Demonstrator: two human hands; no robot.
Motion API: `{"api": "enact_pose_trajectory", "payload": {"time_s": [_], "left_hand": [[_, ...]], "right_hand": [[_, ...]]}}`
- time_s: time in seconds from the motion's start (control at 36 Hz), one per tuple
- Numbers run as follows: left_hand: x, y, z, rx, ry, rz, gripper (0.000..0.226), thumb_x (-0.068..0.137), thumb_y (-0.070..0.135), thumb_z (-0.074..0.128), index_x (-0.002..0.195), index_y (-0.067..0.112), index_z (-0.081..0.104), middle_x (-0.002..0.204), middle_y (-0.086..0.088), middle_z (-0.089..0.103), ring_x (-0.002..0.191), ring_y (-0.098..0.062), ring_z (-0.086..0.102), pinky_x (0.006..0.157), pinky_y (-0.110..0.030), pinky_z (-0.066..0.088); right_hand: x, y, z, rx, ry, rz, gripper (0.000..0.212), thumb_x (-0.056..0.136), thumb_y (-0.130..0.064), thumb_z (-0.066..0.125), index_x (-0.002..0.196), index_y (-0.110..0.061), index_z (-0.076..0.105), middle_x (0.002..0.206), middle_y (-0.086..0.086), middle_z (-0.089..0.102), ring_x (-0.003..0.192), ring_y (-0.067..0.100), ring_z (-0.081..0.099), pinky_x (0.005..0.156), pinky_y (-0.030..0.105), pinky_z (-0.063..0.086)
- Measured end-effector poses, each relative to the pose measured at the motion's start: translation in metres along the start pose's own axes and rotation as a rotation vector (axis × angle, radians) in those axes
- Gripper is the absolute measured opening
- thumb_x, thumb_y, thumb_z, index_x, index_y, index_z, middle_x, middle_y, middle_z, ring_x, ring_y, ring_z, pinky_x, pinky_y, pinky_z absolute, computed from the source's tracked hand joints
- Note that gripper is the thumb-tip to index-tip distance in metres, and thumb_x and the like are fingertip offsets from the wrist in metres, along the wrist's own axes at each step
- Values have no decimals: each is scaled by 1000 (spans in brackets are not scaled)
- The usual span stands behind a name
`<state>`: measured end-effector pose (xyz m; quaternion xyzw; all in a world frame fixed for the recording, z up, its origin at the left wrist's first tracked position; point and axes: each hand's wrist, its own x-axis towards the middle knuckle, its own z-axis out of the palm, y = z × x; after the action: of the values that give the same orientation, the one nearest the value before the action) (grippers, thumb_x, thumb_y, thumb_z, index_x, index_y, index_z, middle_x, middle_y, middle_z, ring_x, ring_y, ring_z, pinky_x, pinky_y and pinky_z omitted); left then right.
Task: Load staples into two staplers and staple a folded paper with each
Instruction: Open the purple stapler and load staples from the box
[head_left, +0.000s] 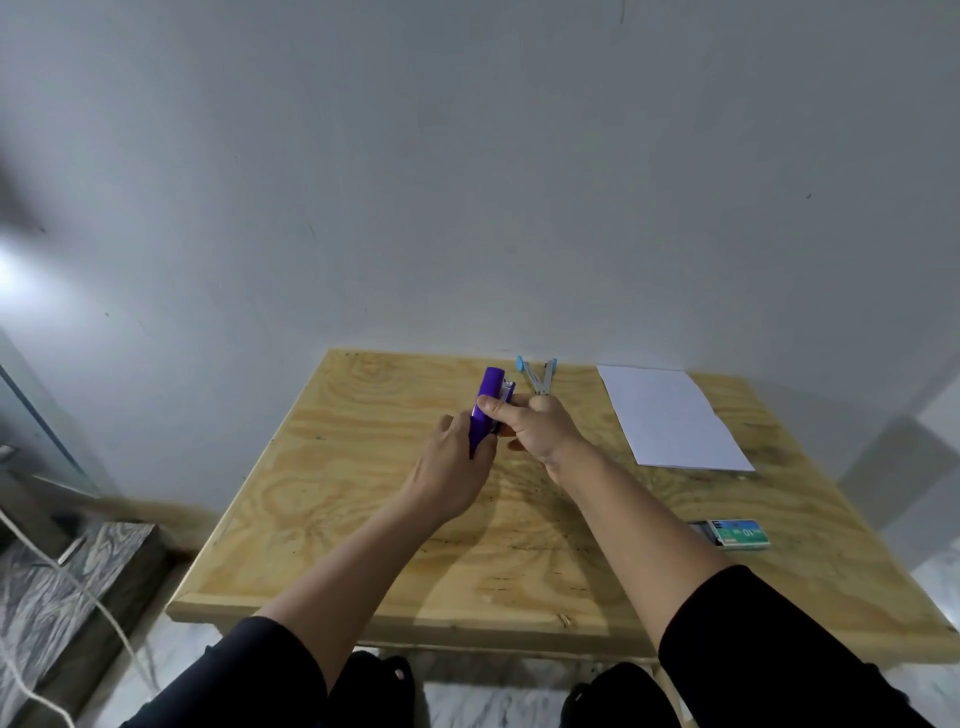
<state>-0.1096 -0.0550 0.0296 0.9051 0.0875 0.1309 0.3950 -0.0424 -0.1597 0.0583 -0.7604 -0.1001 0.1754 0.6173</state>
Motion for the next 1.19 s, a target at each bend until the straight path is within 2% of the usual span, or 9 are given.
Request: {"api": "enact_pose_trajectory", "payload": {"time_s": [0.17, 0.33, 0.42, 0.53, 0.75, 0.86, 0.94, 1.08, 1.19], "left_hand": [[-1, -7, -2, 21, 117, -28, 13, 84, 29, 58, 87, 17, 65, 63, 5, 56, 52, -8, 47, 45, -14, 31], [-2, -8, -3, -196, 50, -181, 37, 87, 34, 60, 121, 22, 53, 81, 5, 70, 70, -7, 64, 52, -21, 45], [-3, -8, -2, -242, 6, -252, 34, 89, 32, 57, 122, 22, 54, 91, 2, 72, 79, -12, 67, 65, -29, 55], [-4, -6, 4, -137, 26, -287, 23, 87, 29, 50, 101, 20, 65, 79, 4, 67, 69, -11, 61, 54, -25, 48], [-7, -4, 14, 95, 69, -307, 34, 81, 34, 54, 61, 9, 66, 47, 2, 52, 43, -11, 42, 39, -22, 26], [-7, -1, 16, 154, 59, -322, 38, 80, 34, 56, 49, 12, 56, 44, 2, 48, 40, -11, 40, 37, -22, 24], [-5, -2, 14, 173, 23, -327, 33, 80, 29, 55, 62, 3, 64, 56, -4, 56, 46, -15, 45, 40, -23, 30], [3, 6, 8, 387, -58, -299, 32, 86, 36, 55, 73, 7, 58, 69, -5, 56, 53, -15, 47, 44, -23, 35], [19, 25, 9, 482, -19, -126, 39, 88, 39, 53, 113, 10, 58, 108, -10, 58, 92, -26, 58, 71, -34, 49]], "right_hand": [[5, 9, 3, -23, 62, 51, 24, 78, -33, 72, 75, -15, 57, 83, 6, 67, 73, 18, 65, 58, 24, 47], [9, 19, 1, -26, 121, 73, 16, 83, -30, 68, 84, -15, 62, 86, 4, 70, 72, 15, 68, 58, 23, 51], [12, 22, -3, -87, 148, 100, 14, 85, -23, 66, 86, -9, 67, 79, 4, 70, 69, 14, 66, 57, 22, 51], [12, 26, -2, -207, 173, 147, 24, 82, -30, 68, 84, -6, 68, 82, 8, 72, 73, 19, 67, 64, 26, 52], [7, 30, 3, -424, 233, 147, 30, 82, -34, 68, 77, -5, 69, 75, 8, 68, 54, 11, 53, 45, 19, 38], [5, 27, 3, -503, 211, 160, 32, 83, -34, 67, 88, -3, 72, 86, 11, 73, 67, 18, 63, 57, 25, 47], [6, 25, 5, -568, 185, 163, 30, 82, -31, 68, 95, -5, 73, 93, 9, 74, 79, 20, 67, 73, 28, 53], [6, 24, -6, -521, 160, 131, 27, 84, -26, 67, 100, -5, 72, 97, 9, 73, 70, 14, 63, 64, 23, 50], [4, 19, -48, -492, 262, 40, 22, 87, -16, 59, 89, 0, 73, 97, 11, 74, 92, 21, 67, 69, 14, 45]]}}
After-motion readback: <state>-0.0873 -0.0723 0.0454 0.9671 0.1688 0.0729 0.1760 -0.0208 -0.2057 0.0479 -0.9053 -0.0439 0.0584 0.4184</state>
